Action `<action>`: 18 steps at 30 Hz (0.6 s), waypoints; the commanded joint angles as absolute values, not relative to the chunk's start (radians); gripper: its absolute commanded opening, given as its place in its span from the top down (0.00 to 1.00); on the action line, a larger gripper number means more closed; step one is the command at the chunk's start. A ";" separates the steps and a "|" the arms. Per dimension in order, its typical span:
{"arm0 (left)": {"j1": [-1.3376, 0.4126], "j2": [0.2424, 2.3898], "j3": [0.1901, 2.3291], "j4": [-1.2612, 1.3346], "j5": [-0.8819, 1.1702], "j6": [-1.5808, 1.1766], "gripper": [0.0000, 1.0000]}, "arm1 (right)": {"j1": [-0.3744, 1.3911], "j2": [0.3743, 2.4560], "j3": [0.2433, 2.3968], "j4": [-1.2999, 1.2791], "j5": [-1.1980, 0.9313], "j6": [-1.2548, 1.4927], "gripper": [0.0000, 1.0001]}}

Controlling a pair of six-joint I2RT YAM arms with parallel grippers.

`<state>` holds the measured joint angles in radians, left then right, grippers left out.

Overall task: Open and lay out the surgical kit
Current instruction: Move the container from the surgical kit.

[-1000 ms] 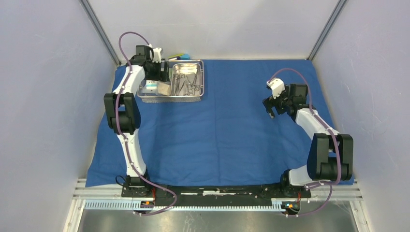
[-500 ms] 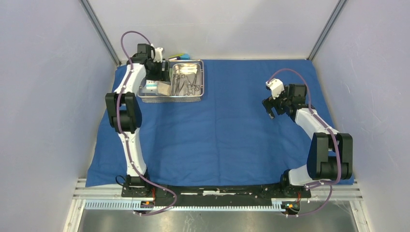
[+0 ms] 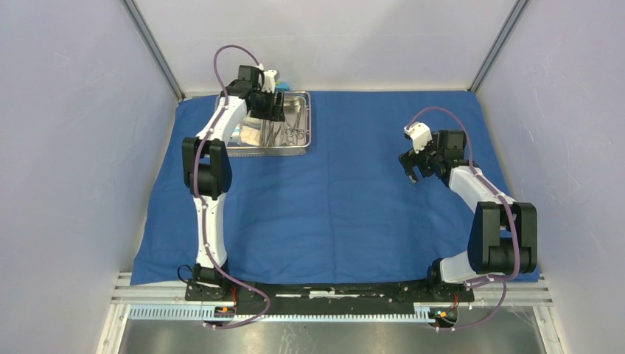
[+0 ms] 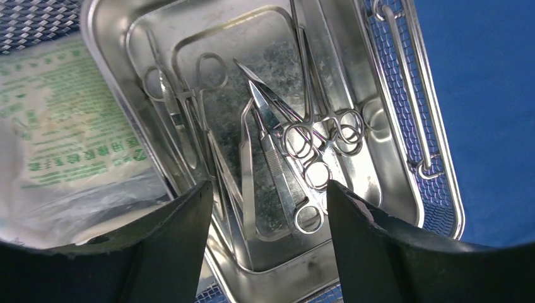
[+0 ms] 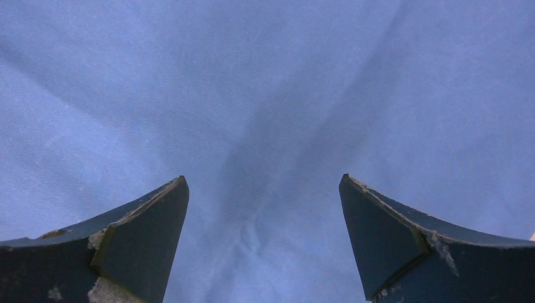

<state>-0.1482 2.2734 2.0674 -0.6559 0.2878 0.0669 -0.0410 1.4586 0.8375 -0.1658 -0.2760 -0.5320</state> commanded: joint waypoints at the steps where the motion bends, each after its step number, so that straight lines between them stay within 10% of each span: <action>1: -0.158 2.291 2.098 -0.651 0.317 0.011 0.28 | -0.038 1.454 0.825 -0.135 -0.278 -0.537 0.02; 18: -0.162 2.123 1.911 -0.764 0.199 0.159 0.28 | -0.038 1.469 0.827 -0.152 -0.293 -0.541 0.02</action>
<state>-0.1593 2.2528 1.9495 -0.7357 0.2550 0.0803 -0.0410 1.4647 0.8276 -0.1665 -0.2771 -0.5323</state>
